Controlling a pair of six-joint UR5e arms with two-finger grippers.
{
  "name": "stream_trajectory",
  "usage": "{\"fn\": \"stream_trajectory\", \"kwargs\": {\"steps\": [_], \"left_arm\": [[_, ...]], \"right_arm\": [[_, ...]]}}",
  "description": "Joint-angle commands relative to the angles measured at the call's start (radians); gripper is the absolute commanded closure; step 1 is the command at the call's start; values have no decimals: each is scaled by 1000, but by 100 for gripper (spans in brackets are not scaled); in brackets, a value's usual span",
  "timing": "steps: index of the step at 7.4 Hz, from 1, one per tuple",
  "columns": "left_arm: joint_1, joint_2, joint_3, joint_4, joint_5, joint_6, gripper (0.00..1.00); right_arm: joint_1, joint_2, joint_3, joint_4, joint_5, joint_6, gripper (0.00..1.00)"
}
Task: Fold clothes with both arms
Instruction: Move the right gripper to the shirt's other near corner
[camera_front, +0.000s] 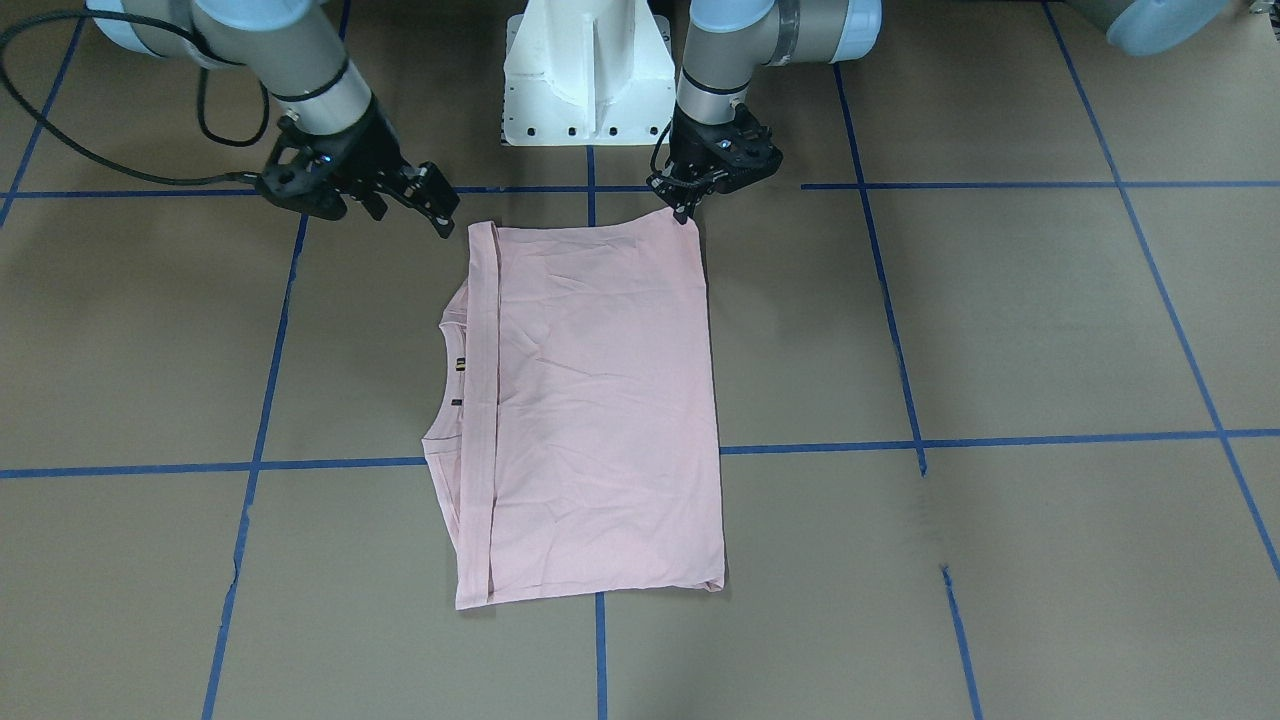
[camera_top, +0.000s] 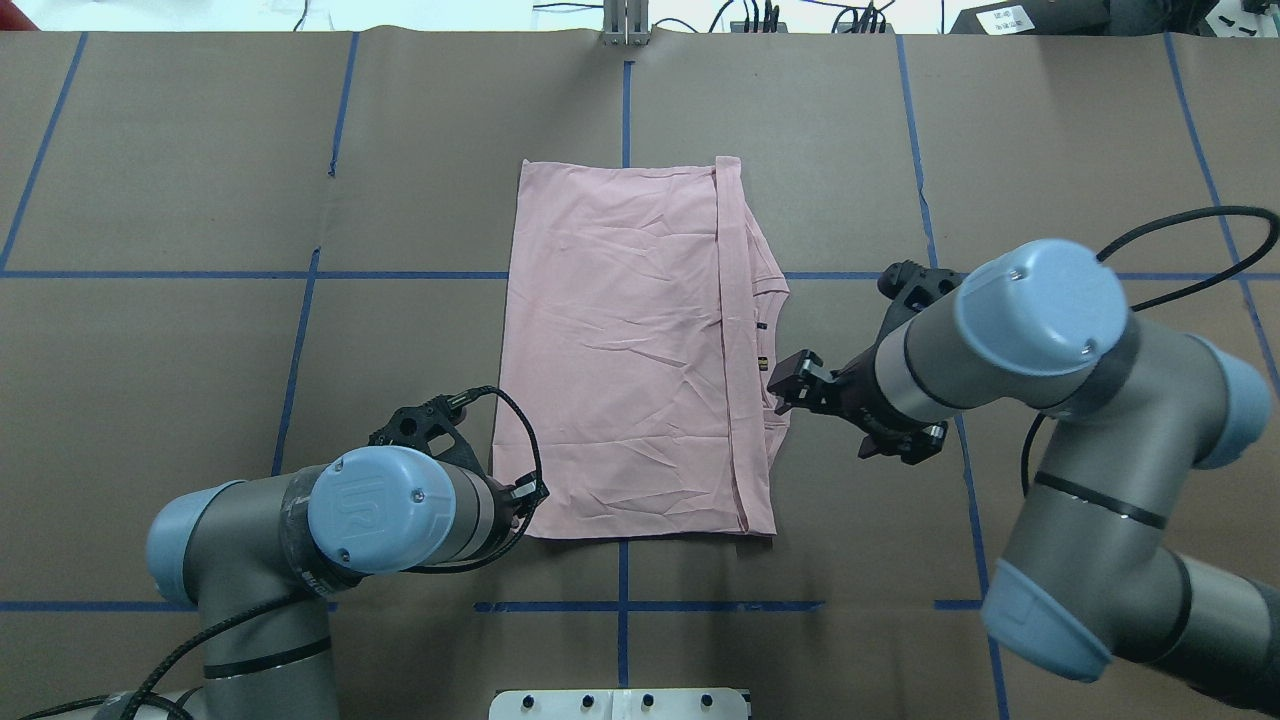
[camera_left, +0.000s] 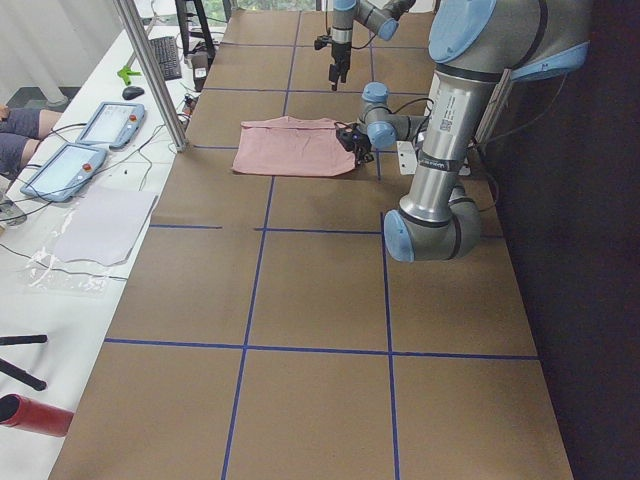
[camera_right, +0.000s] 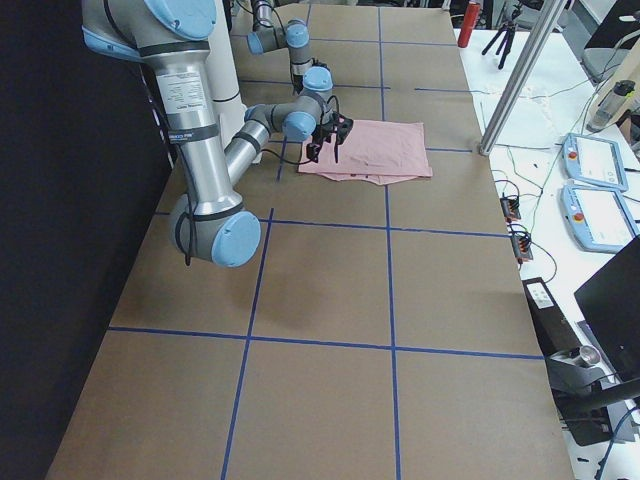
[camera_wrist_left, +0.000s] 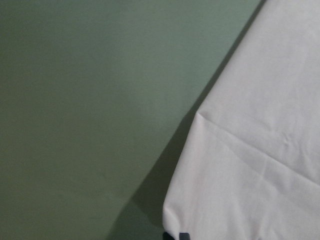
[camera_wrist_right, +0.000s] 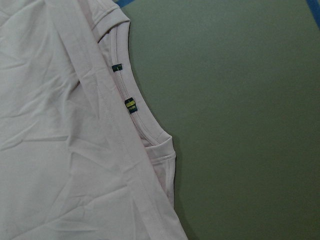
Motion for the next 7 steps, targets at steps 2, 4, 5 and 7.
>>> {"fn": "stream_trajectory", "kwargs": {"steps": [2,4,5,7], "left_arm": [[-1,-1,3,-1,1,7,100],[-1,-3,5,-1,3,7,100],[-1,-3,5,-1,1,7,100],[-1,-4,2,-1,1,7,100]], "right_arm": [[-125,57,-112,-1,-137,128,0],[-159,125,-189,-18,-142,148,0],[-172,122,-197,-21,-141,155,0],[-185,120,-209,-23,-141,155,0]]}}
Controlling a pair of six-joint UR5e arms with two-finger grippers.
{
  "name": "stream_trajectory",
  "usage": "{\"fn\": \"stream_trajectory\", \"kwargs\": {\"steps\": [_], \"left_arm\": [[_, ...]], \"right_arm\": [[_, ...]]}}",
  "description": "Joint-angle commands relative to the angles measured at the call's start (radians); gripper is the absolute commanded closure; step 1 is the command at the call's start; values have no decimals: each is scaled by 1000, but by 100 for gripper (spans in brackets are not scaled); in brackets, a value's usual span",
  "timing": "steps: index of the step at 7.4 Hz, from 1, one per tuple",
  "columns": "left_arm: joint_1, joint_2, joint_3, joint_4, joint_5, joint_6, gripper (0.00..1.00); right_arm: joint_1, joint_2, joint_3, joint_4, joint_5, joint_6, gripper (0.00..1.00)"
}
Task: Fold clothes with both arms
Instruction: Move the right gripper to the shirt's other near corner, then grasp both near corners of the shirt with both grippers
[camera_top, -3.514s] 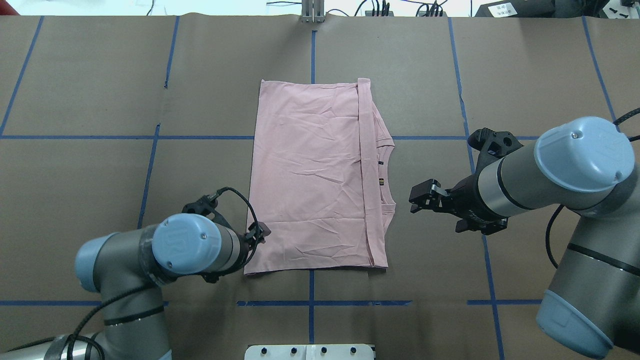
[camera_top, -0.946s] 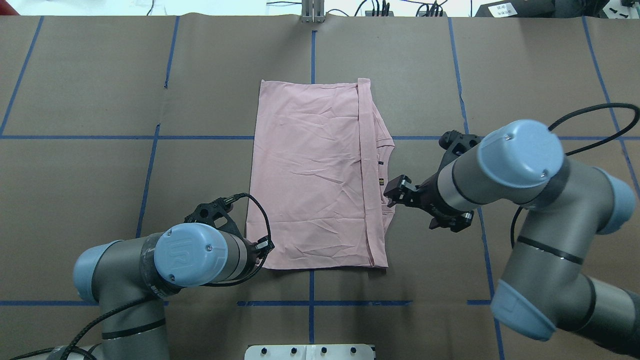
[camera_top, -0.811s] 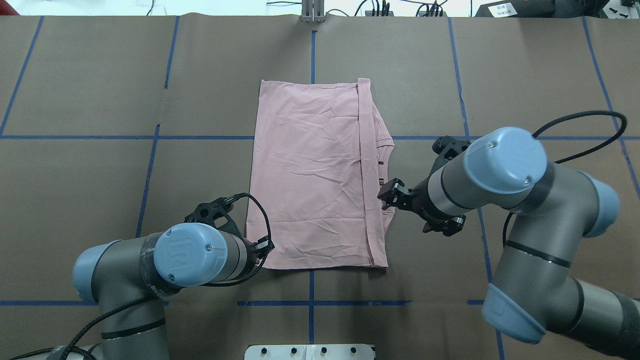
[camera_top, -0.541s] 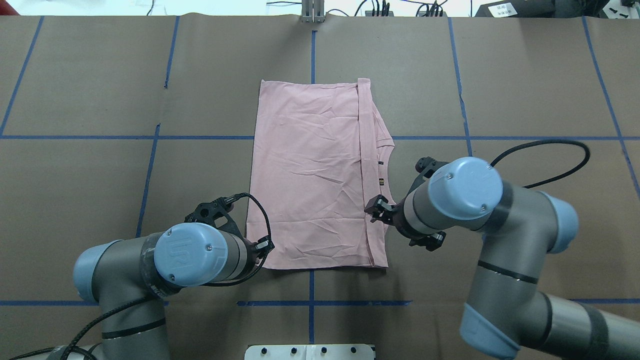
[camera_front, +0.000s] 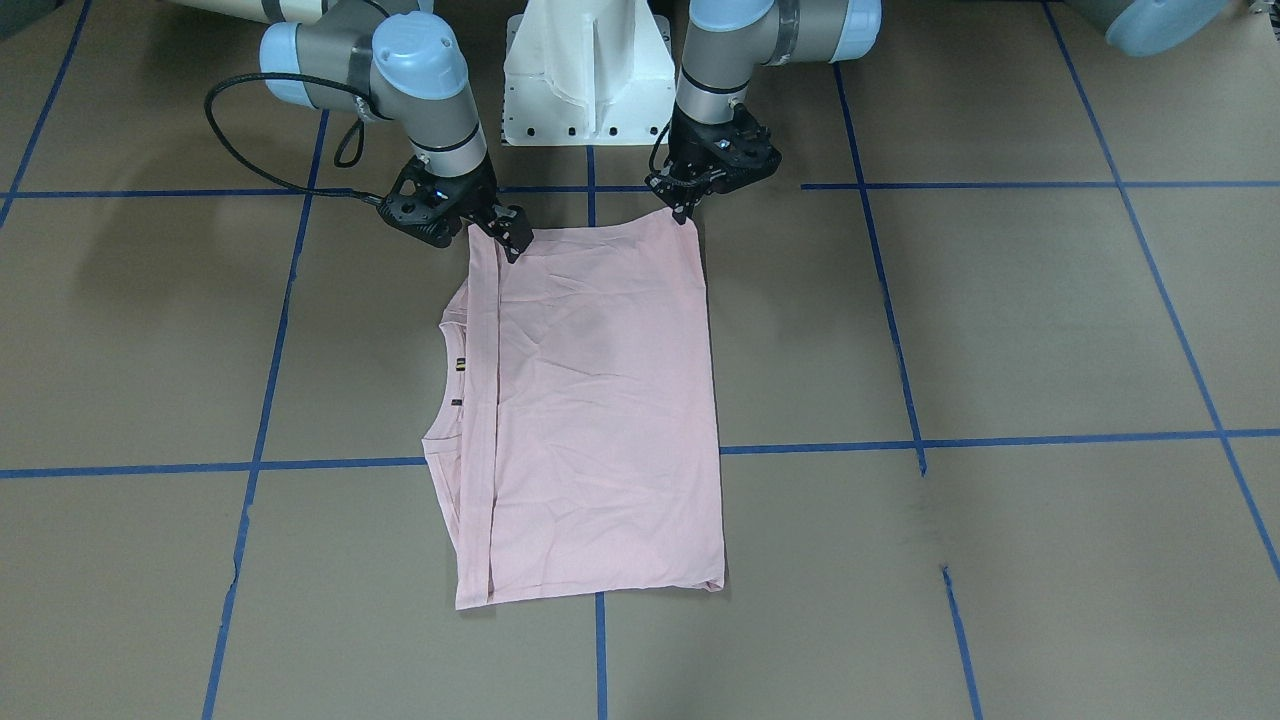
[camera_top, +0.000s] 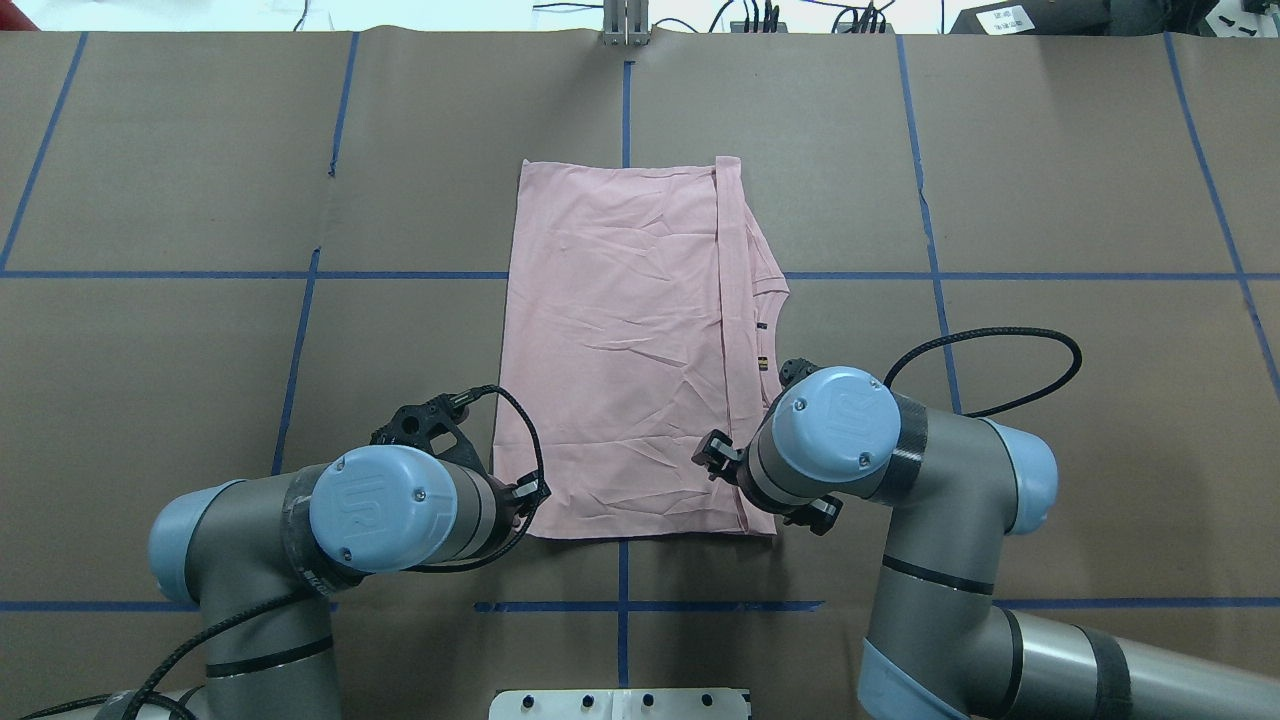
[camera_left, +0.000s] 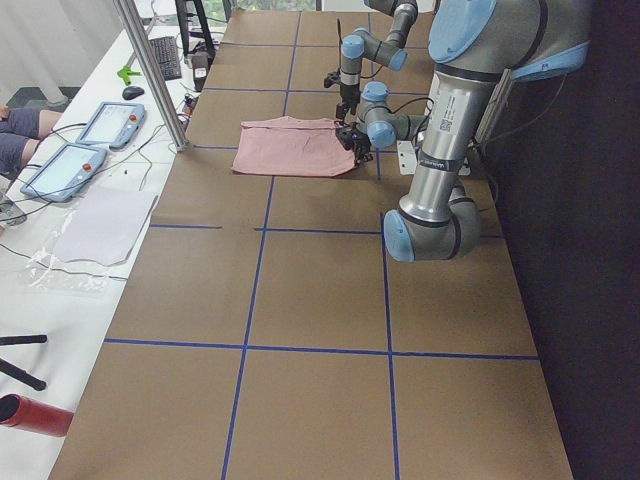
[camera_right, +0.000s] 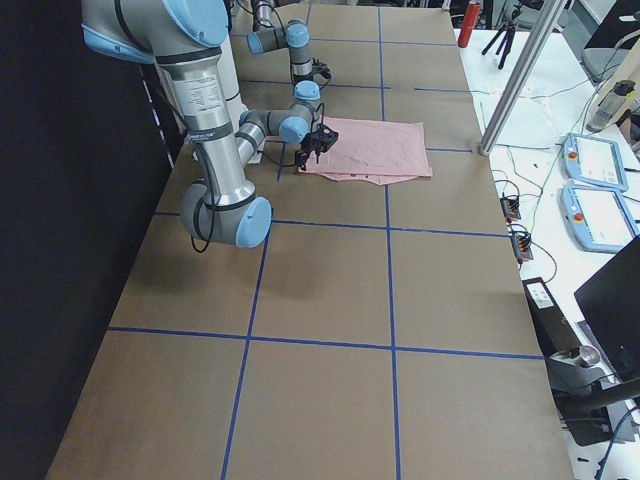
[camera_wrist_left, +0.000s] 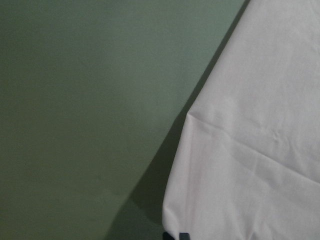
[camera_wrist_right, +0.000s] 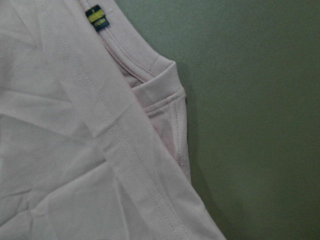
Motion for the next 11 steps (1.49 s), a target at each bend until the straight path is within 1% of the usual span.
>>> {"fn": "stream_trajectory", "kwargs": {"steps": [1,4,6,8,11], "left_arm": [[0,-2,-3,0,0,0,100],[0,-1,-4,0,0,-3,100],[-2,-1,-4,0,-2,-3,100],[0,-1,-4,0,0,-3,100],[0,-1,-4,0,0,-3,100]], "right_arm": [[-11,6,-38,0,0,2,0],[-11,15,-46,4,0,0,0],[-11,20,-44,4,0,0,3],[-12,20,-44,6,0,0,4],[-11,20,-46,6,1,-6,34]]}}
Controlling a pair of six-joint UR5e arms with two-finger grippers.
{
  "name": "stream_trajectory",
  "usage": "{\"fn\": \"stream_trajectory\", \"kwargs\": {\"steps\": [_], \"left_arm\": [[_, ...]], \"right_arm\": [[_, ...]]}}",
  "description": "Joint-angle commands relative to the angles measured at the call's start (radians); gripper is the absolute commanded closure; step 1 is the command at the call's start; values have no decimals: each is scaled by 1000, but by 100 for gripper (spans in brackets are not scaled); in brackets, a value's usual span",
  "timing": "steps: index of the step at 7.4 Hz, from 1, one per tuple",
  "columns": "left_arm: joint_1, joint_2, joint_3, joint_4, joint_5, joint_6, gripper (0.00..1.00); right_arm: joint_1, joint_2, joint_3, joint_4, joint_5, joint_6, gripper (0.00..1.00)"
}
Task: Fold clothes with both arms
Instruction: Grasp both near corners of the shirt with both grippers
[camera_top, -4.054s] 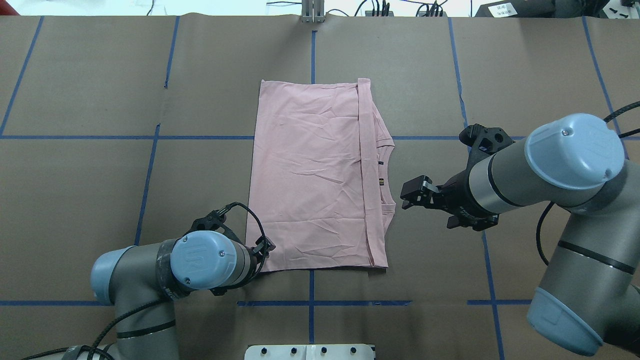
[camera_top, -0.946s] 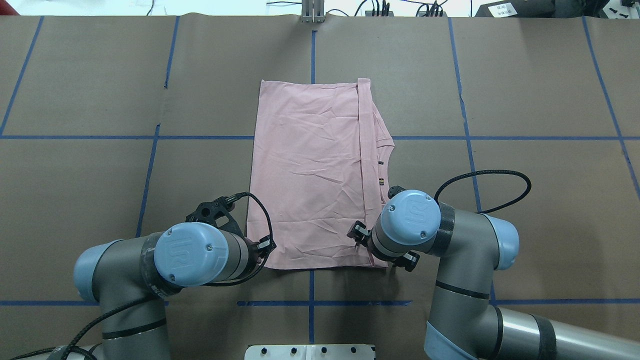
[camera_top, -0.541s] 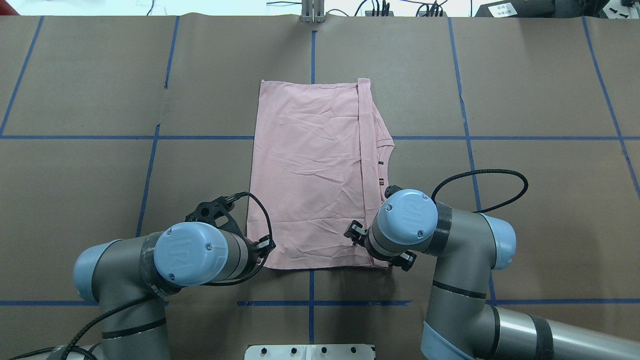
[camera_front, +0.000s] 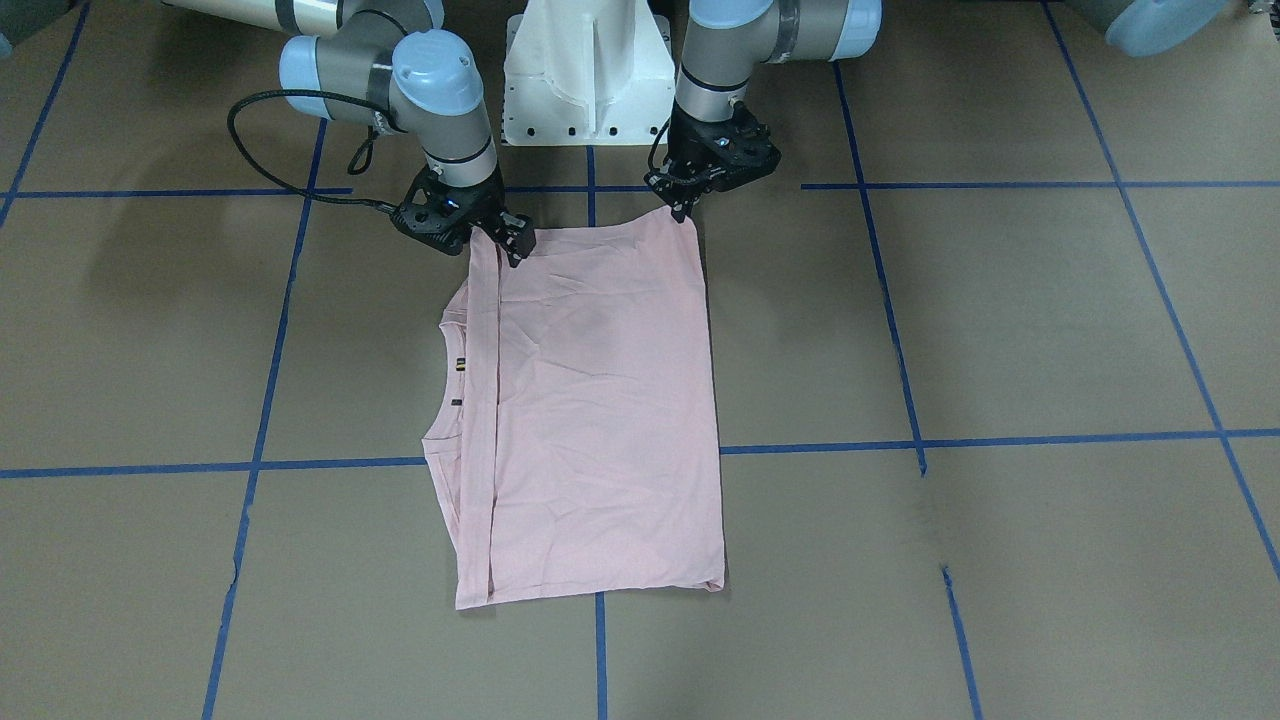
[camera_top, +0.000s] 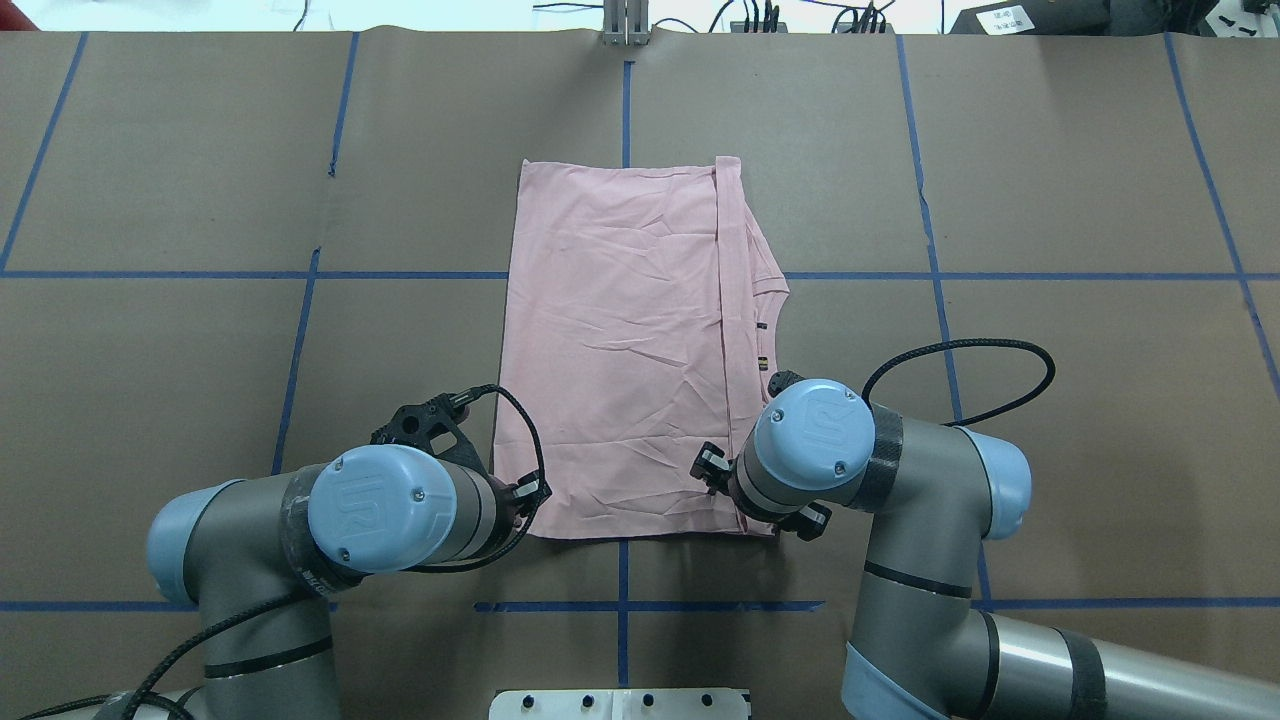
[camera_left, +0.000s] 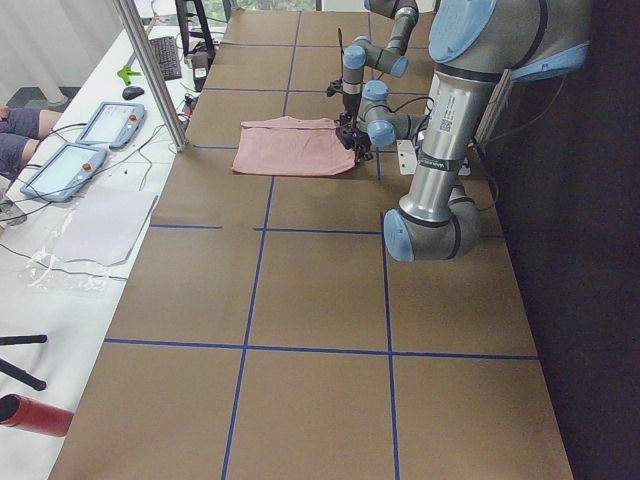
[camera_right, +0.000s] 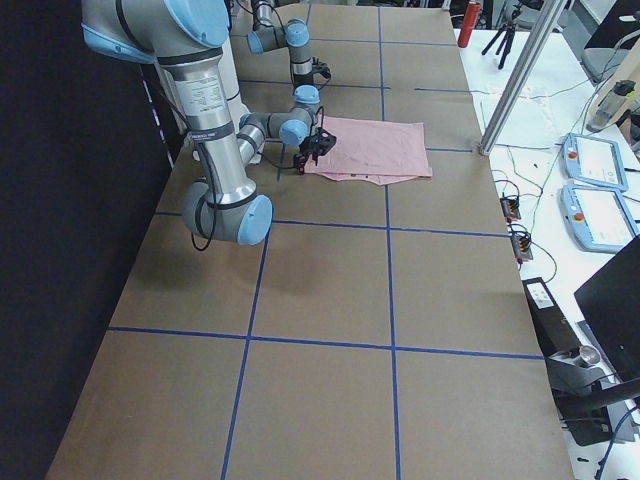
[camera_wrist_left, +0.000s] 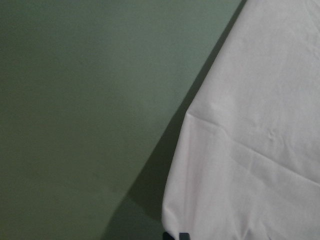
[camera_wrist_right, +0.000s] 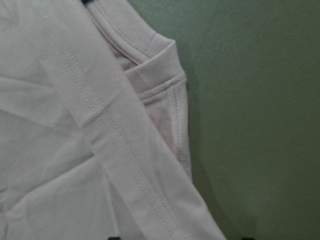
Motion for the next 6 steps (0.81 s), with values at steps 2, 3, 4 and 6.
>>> {"fn": "stream_trajectory", "kwargs": {"steps": [2,3,4,6], "left_arm": [[0,0,3,0,0,0,100],[0,0,6,0,1,0,100],[0,0,6,0,1,0,100],[2,0,8,0,1,0,100]], "right_arm": [[1,0,1,1,3,-8,65],[-1,0,0,1,4,-8,79],[1,0,1,1,6,-9,85],[1,1,4,2,7,-9,100]]}}
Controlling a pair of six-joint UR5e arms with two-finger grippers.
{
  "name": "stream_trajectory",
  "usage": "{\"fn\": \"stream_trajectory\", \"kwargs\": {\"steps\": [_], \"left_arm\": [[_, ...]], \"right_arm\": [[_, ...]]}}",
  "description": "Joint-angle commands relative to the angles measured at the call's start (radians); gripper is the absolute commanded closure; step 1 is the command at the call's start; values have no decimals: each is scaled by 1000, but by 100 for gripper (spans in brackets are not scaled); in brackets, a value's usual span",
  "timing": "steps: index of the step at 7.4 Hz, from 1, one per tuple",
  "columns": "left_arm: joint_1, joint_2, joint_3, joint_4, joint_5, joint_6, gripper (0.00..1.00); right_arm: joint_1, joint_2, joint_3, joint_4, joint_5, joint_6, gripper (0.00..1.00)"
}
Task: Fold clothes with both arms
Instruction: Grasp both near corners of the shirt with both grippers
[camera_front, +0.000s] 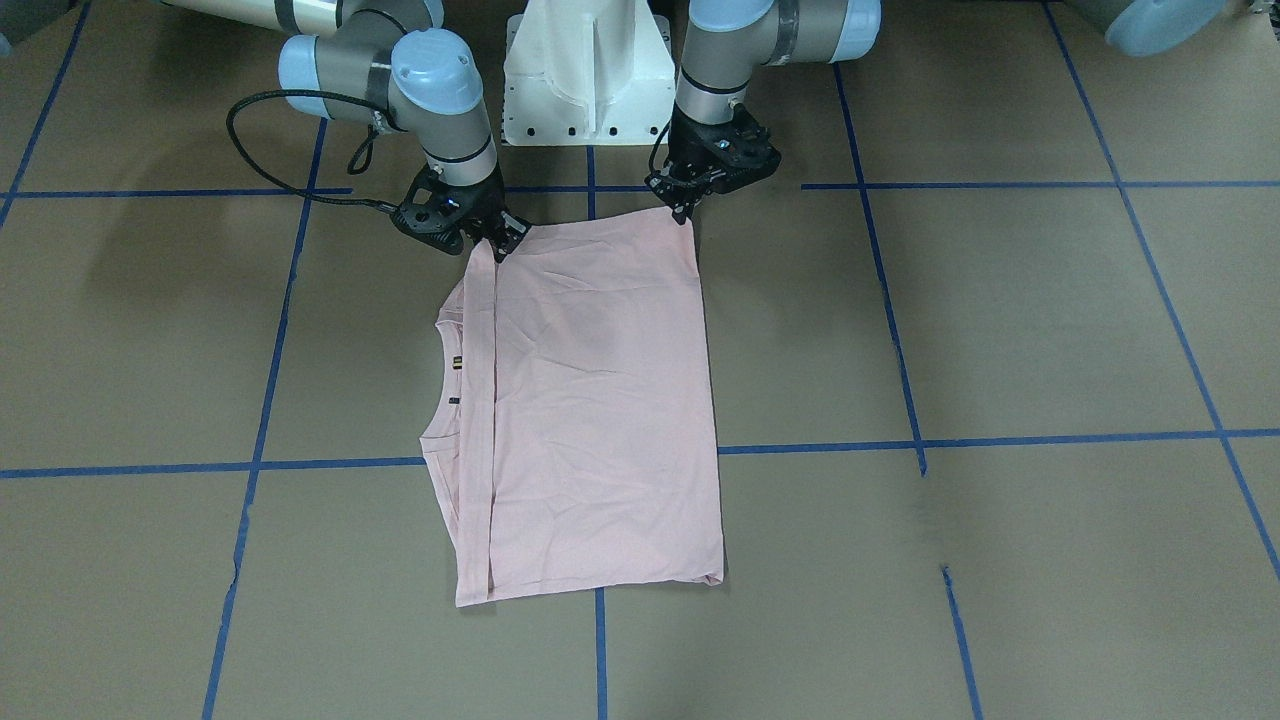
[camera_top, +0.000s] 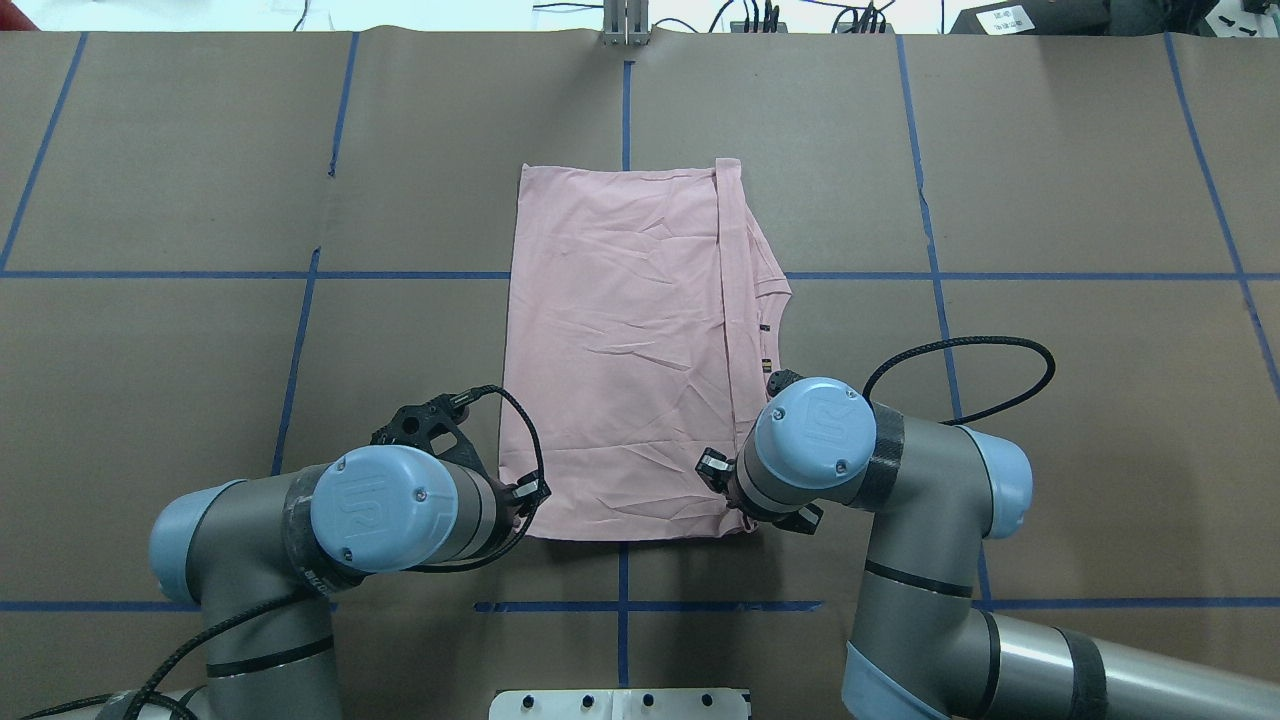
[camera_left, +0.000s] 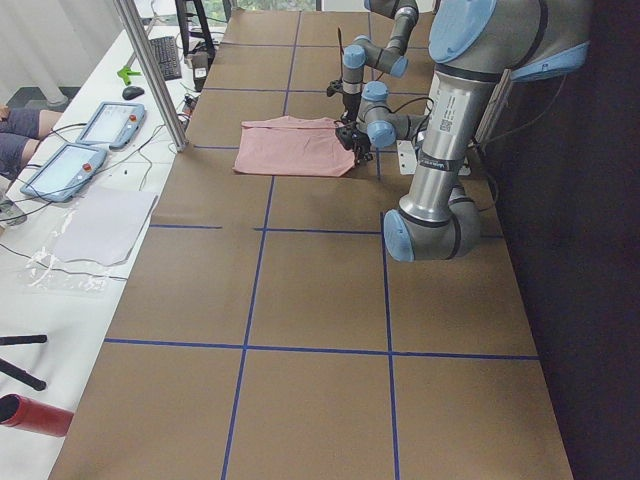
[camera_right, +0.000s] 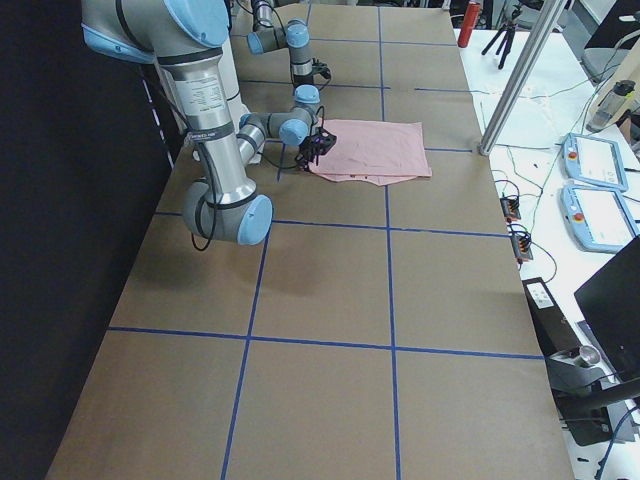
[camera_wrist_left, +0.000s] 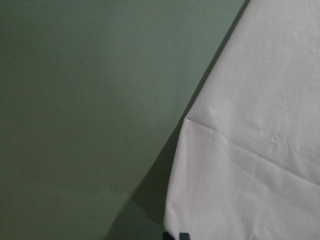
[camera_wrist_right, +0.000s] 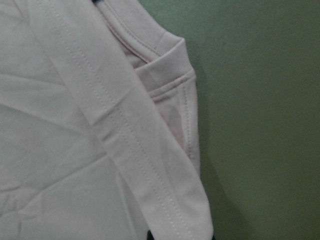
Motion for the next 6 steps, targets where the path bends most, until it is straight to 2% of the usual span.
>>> {"fn": "stream_trajectory", "kwargs": {"steps": [1,3,6], "left_arm": [[1,0,1,0,0,2,100],[1,0,1,-2,0,-2,100],[4,0,-14,2,-6,-3,100]], "right_arm": [[4,7,2,0,3,0,100],[4,15,6,-3,0,0,100],[23,12,66,-5,6,3,100]]}}
